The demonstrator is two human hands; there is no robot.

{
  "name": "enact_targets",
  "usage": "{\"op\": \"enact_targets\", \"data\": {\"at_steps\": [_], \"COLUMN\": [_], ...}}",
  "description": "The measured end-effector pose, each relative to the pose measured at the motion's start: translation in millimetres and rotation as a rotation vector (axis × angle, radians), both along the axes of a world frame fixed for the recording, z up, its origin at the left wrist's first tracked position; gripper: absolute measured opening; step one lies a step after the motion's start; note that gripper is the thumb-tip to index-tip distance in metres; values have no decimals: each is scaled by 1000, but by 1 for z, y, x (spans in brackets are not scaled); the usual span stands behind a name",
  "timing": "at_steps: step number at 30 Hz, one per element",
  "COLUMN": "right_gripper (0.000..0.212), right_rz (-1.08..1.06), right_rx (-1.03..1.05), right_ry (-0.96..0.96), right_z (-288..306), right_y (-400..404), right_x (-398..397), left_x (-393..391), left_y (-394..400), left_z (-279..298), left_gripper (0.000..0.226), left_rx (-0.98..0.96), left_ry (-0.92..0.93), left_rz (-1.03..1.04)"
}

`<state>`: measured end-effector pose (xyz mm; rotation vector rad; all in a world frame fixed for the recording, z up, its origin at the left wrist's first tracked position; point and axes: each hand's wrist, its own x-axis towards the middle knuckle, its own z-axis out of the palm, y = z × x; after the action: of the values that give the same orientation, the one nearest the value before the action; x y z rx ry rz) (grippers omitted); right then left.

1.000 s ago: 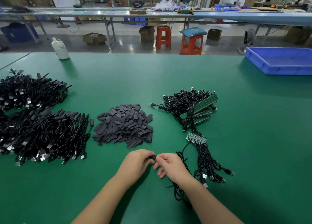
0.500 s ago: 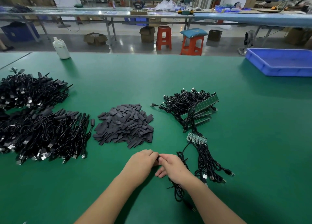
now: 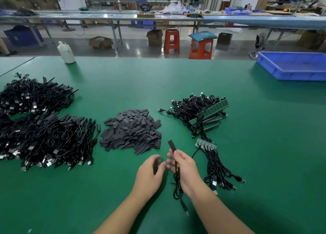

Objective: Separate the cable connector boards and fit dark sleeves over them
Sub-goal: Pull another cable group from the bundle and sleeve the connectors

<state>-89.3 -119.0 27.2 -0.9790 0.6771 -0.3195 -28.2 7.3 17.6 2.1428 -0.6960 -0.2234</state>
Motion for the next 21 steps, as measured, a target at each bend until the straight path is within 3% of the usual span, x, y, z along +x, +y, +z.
{"op": "enact_targets", "data": {"at_steps": [4, 7, 9, 11, 13, 14, 18, 21], "right_gripper": [18, 17, 19, 22, 26, 27, 34, 54], "right_rz": [-208, -209, -101, 56, 131, 127, 130, 295], "right_rx": [398, 389, 148, -389, -972, -1162, -1512, -1525], "right_ry": [-196, -221, -158, 58, 280, 348, 607, 827], "right_z": [17, 24, 29, 31, 30, 31, 25, 16], "right_y": [3, 5, 4, -7, -30, -43, -100, -130], "right_x": [15, 23, 24, 21, 16, 11, -11, -22], "left_x": [-10, -10, -3, 15, 45, 63, 137, 181], "left_y": [-3, -4, -2, 7, 22, 33, 89, 129], "left_z": [10, 19, 28, 37, 49, 55, 71, 69], "left_gripper": [20, 13, 9, 7, 8, 10, 23, 30], "left_rx": [-23, -181, -248, -238, -136, -54, 302, 594], "left_ry": [181, 431, 473, 419, 246, 128, -259, -348], "left_rz": [-157, -117, -76, 4, 123, 181, 437, 549]}}
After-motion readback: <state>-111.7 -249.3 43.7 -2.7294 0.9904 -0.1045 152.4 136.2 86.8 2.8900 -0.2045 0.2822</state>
